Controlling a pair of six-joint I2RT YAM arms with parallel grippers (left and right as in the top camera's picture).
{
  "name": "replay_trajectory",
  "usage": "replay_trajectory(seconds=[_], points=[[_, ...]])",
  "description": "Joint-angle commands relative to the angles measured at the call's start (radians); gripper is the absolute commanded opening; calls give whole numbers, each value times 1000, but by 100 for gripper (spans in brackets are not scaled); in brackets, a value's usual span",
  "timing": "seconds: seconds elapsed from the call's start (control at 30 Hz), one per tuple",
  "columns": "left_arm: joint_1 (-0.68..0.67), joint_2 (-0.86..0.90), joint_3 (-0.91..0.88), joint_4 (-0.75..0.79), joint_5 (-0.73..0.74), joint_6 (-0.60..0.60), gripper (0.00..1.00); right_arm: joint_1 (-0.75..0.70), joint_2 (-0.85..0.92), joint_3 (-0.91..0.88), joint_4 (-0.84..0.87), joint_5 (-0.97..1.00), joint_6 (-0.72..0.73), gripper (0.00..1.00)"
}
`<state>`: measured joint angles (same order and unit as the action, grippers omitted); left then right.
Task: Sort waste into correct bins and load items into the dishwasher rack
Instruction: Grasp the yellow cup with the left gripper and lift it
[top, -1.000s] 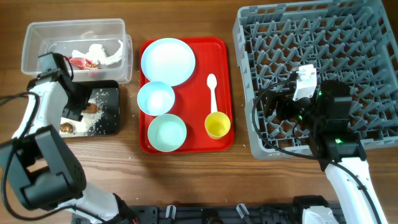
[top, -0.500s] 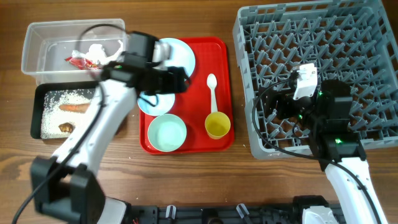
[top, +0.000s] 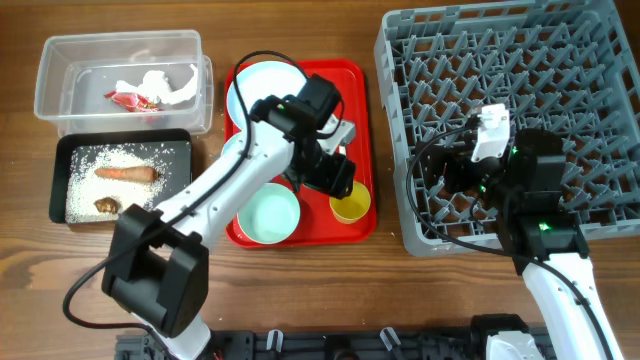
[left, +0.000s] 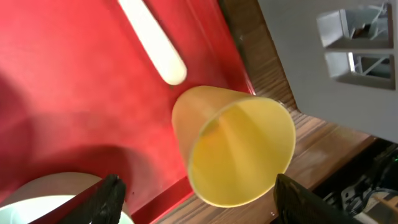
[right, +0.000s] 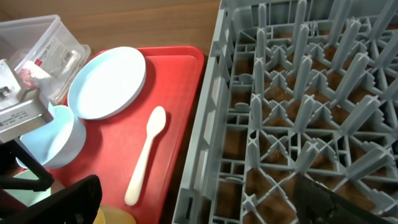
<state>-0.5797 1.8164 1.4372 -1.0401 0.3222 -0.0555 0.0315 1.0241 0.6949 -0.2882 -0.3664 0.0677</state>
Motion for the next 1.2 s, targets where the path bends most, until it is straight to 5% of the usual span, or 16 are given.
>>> replay_trajectory(seconds=[0.0,0.3,0.47,0.73,0.9,1.17], points=[[-19,25,-12,0,-39,25,73,1,6,18,-5,-16,11,100],[-24,107,-12,46,-80,18,62,1,6,18,-5,-16,11,100],[-23,109,-12,84,-80,17,24,1,6,18,-5,-16,10,100],[-27,110,-12,101,-18,-37,4,1,6,18,-6,-16,11,100],[61,74,-6,93,175,-61,4,1,6,18,9,-17,99,100],[393,-3,-3,238,899,-61,4,1,28,18,352,-455,254,100]])
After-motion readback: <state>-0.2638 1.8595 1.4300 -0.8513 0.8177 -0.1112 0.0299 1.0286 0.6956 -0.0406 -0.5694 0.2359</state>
